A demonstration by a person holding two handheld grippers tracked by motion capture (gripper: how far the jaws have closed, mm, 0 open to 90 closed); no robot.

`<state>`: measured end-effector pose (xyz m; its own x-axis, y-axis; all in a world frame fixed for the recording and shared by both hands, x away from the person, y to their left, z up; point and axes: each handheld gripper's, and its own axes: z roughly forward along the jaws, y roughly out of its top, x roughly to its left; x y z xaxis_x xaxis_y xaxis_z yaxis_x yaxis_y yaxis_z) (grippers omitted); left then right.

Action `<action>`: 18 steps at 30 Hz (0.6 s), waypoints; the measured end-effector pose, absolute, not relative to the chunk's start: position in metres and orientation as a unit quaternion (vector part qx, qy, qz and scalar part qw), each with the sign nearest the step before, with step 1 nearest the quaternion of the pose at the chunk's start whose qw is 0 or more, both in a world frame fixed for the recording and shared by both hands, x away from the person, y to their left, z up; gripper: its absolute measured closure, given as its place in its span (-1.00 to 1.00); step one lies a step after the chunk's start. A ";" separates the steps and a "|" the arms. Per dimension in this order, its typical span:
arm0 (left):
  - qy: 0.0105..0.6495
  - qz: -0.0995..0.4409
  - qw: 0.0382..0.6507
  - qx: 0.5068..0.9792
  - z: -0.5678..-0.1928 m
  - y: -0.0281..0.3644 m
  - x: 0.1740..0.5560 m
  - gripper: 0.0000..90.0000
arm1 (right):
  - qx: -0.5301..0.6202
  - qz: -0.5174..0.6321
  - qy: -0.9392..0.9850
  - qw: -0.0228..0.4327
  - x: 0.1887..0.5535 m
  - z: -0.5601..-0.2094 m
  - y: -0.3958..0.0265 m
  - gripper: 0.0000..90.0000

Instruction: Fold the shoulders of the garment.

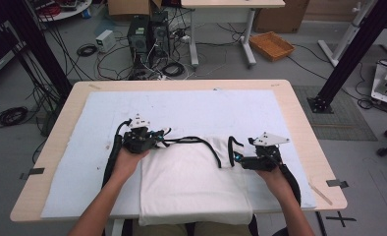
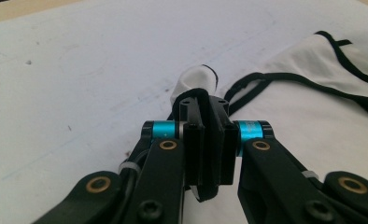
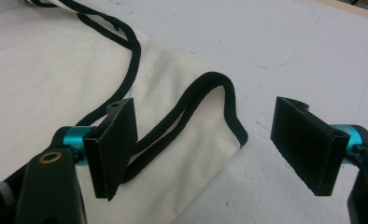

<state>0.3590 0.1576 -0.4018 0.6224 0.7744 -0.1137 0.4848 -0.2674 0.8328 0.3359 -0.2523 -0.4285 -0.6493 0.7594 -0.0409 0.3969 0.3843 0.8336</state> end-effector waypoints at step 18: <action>0.377 0.139 0.472 0.785 -0.386 0.173 0.342 -0.03 | 0.361 0.423 0.804 0.211 0.336 -0.429 -0.251 -0.50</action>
<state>0.3418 0.1726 -0.3857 0.6762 0.7238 -0.1373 0.4609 -0.2702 0.8453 0.3356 -0.2511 -0.4288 -0.6504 0.7588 -0.0350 0.4011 0.3821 0.8325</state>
